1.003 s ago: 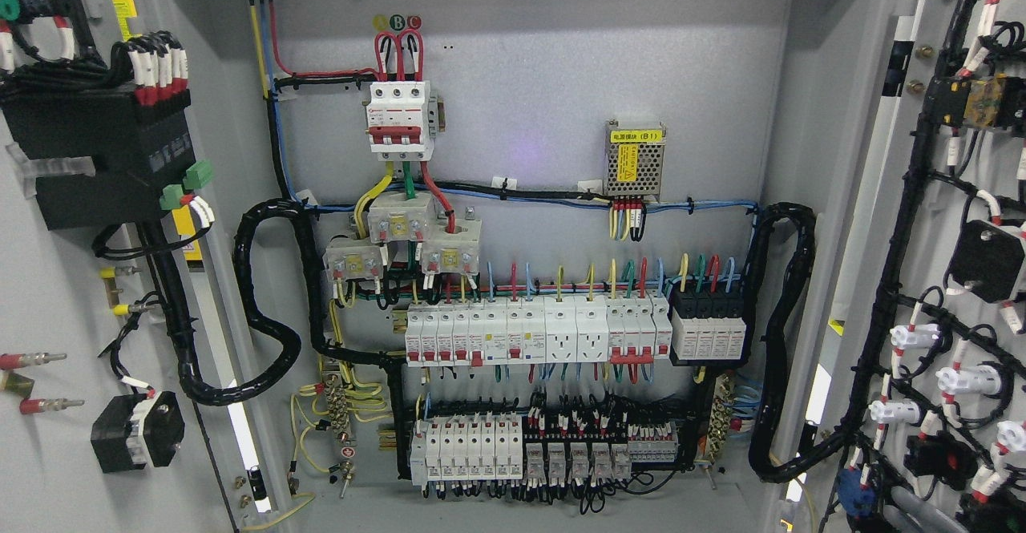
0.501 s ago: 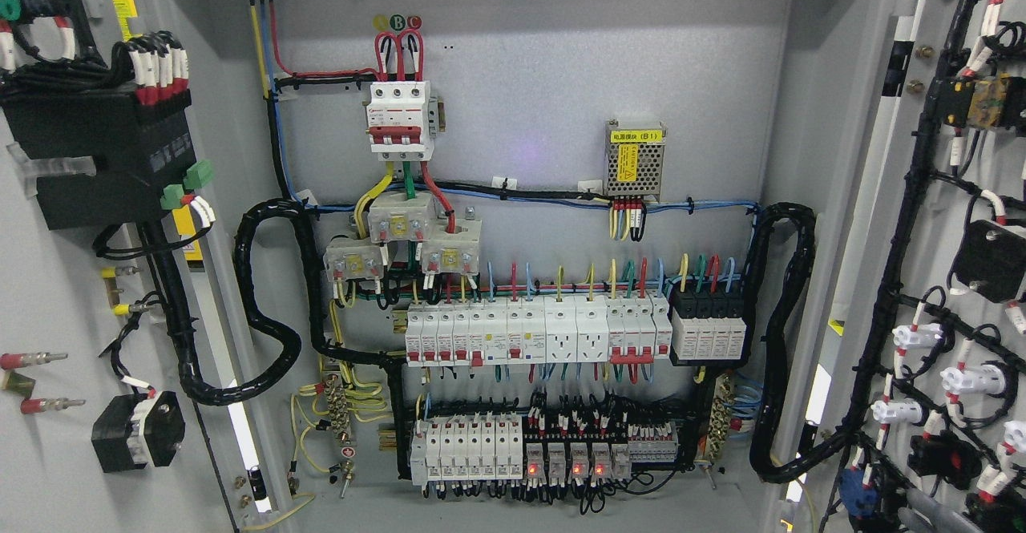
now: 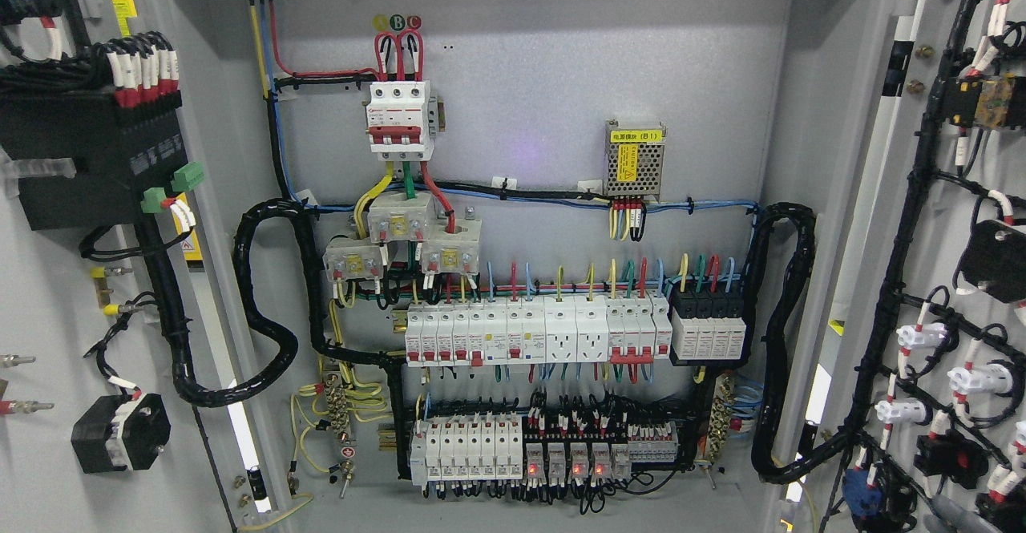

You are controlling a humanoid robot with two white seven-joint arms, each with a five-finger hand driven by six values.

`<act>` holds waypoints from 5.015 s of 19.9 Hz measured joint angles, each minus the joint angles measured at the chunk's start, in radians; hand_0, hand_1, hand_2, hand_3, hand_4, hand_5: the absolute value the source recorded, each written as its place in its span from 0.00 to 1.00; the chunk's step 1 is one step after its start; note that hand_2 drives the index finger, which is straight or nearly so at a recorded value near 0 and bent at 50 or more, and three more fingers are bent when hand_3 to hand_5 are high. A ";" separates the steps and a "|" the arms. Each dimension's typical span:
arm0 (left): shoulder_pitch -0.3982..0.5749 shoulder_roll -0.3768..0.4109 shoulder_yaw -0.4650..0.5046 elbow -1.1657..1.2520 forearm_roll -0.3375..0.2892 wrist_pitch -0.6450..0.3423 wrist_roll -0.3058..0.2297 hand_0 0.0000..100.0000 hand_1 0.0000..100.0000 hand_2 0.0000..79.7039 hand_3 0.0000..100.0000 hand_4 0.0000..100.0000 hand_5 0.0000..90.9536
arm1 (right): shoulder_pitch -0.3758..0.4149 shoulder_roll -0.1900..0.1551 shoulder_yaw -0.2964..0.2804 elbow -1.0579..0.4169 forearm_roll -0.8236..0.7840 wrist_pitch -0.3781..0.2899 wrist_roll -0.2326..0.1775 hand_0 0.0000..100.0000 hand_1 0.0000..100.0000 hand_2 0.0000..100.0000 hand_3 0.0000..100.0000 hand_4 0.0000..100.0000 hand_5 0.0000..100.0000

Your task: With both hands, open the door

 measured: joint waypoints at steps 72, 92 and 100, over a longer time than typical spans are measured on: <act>-0.080 0.381 0.292 0.361 0.402 0.278 -0.167 0.00 0.00 0.00 0.00 0.00 0.00 | 0.064 -0.046 0.115 0.033 -0.080 -0.068 0.003 0.22 0.01 0.00 0.00 0.00 0.00; -0.120 0.085 -0.027 0.741 -0.260 0.252 -0.157 0.00 0.00 0.00 0.00 0.00 0.00 | 0.054 0.023 0.341 0.619 0.209 -0.050 0.010 0.22 0.01 0.00 0.00 0.00 0.00; -0.303 0.024 -0.069 1.324 -0.331 0.267 0.000 0.00 0.00 0.00 0.00 0.00 0.00 | -0.083 0.098 0.401 1.182 0.347 -0.030 -0.024 0.22 0.01 0.00 0.00 0.00 0.00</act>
